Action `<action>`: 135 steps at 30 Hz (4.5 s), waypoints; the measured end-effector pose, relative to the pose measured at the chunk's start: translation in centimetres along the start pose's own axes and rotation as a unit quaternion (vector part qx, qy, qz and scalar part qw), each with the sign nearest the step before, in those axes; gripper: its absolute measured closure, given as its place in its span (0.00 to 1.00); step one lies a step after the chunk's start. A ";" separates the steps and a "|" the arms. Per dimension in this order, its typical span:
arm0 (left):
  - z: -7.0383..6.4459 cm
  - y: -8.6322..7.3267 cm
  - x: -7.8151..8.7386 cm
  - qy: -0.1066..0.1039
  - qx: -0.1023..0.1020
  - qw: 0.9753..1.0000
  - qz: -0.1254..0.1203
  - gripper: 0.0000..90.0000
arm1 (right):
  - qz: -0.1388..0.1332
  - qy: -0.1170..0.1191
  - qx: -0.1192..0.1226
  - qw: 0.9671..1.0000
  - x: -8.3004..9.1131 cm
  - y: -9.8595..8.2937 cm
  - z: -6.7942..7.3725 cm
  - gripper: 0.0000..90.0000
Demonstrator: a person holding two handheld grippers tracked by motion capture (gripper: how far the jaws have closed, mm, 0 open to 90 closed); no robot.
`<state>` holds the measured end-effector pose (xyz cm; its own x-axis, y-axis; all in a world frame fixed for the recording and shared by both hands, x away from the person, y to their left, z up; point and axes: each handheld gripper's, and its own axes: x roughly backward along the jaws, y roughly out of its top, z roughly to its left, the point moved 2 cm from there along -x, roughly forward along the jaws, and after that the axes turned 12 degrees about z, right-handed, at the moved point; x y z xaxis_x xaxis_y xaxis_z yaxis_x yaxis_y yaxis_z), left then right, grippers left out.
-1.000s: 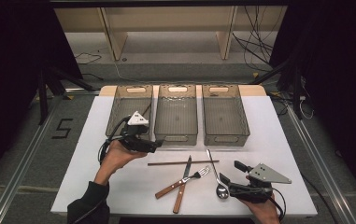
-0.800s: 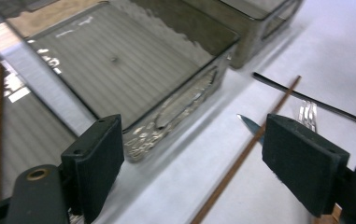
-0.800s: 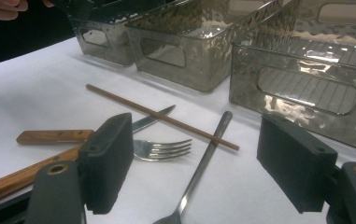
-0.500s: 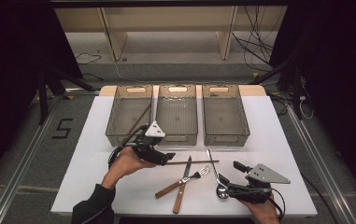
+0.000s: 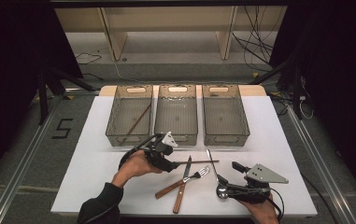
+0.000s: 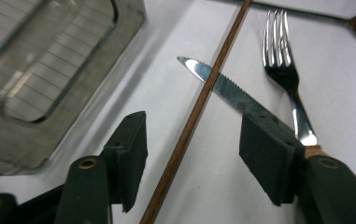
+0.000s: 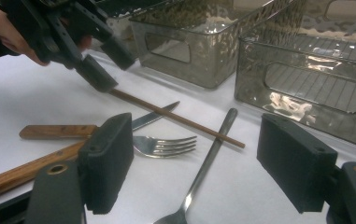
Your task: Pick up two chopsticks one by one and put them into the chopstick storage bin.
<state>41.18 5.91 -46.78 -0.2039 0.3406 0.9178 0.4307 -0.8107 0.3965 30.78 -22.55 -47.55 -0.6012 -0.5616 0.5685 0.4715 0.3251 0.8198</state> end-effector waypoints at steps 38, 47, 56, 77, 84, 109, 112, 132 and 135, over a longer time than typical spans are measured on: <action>-0.1 0.0 -2.5 -0.037 -0.071 0.996 0.039 0.93 | 0.008 0.000 -0.001 1.000 -0.2 -0.1 0.0 0.31; -0.1 0.0 -2.5 -0.037 -0.065 0.996 0.038 0.94 | 0.009 -0.001 -0.002 1.000 -0.2 -0.1 0.0 0.31; -0.1 0.0 -1.4 -0.025 -0.064 0.997 0.034 0.94 | 0.007 -0.002 -0.001 1.000 -0.1 -0.1 -0.1 0.31; 0.1 -0.2 4.9 -0.005 -0.016 0.999 -0.040 0.94 | 0.008 -0.001 -0.001 1.000 -0.1 -0.1 0.0 0.31; 2.1 -1.3 6.4 0.014 0.042 0.997 -0.067 0.94 | 0.009 -0.001 0.000 1.000 -0.1 -0.1 0.0 0.31; 8.6 -5.2 10.8 0.075 0.192 0.971 -0.122 0.94 | 0.006 -0.001 -0.007 1.000 -0.1 -0.1 -0.1 0.31; 10.2 -5.2 11.1 0.080 0.214 0.966 -0.122 0.94 | 0.007 0.000 -0.007 1.000 -0.2 -0.1 -0.1 0.31; 17.0 -5.2 10.1 0.118 0.273 0.950 -0.094 0.94 | 0.006 0.002 -0.009 1.000 -0.1 -0.1 -0.1 0.31; 17.4 -5.3 9.9 0.122 0.276 0.949 -0.091 0.94 | 0.006 0.002 -0.009 1.000 -0.1 -0.1 -0.1 0.31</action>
<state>52.22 21.87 -39.49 -0.4878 0.2752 0.8285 0.7500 -0.3535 0.5590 30.89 -22.62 -47.74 -0.5930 -0.5608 0.5778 0.4906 0.3173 0.8115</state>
